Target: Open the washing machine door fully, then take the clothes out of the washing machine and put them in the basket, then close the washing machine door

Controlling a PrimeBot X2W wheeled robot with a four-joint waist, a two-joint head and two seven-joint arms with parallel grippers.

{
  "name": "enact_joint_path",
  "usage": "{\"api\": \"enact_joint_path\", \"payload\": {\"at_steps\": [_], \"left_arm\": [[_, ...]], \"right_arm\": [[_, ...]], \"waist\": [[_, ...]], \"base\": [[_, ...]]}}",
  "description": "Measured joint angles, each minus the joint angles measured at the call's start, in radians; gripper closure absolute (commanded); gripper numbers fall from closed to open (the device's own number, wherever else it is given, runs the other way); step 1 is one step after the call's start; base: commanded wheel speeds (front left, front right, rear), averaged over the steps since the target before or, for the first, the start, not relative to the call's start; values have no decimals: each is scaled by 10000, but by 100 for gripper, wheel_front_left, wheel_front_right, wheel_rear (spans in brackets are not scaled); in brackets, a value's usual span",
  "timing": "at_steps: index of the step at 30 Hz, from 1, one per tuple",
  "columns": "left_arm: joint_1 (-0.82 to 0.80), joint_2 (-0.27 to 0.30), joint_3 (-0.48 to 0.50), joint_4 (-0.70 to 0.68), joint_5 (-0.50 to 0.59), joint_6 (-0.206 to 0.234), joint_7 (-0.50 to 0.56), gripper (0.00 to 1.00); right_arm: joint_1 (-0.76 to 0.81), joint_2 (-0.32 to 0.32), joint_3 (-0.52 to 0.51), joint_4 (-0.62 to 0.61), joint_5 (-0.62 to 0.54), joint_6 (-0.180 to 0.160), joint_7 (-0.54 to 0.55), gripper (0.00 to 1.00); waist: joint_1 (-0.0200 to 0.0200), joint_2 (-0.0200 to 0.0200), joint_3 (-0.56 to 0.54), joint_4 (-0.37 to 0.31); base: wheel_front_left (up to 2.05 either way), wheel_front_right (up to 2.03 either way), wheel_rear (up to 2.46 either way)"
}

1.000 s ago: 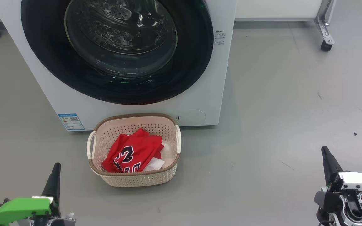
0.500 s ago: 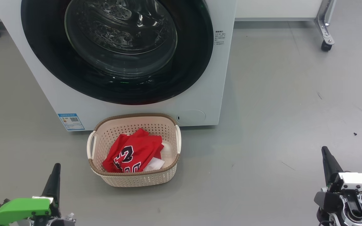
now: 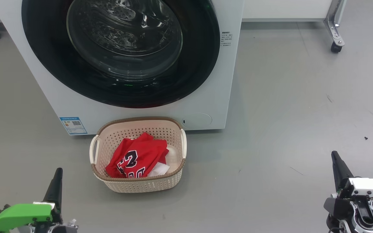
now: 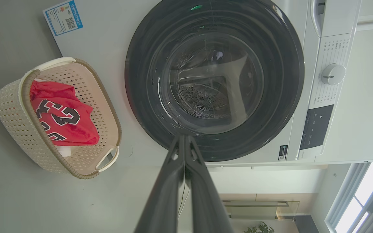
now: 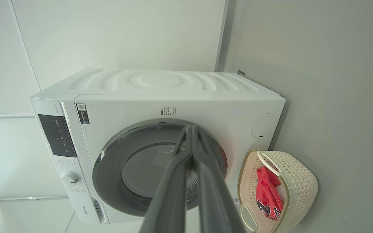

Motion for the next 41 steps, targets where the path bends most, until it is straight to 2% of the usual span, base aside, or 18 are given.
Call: {"api": "enact_joint_path", "payload": {"at_steps": [41], "left_arm": [[-14, -6, 35, 29, 0, -2, 29, 100]], "right_arm": [[-4, 4, -33, 38, -2, 2, 38, 100]], "waist": [[0, 0, -2, 0]], "base": [[0, 0, 0]]}}
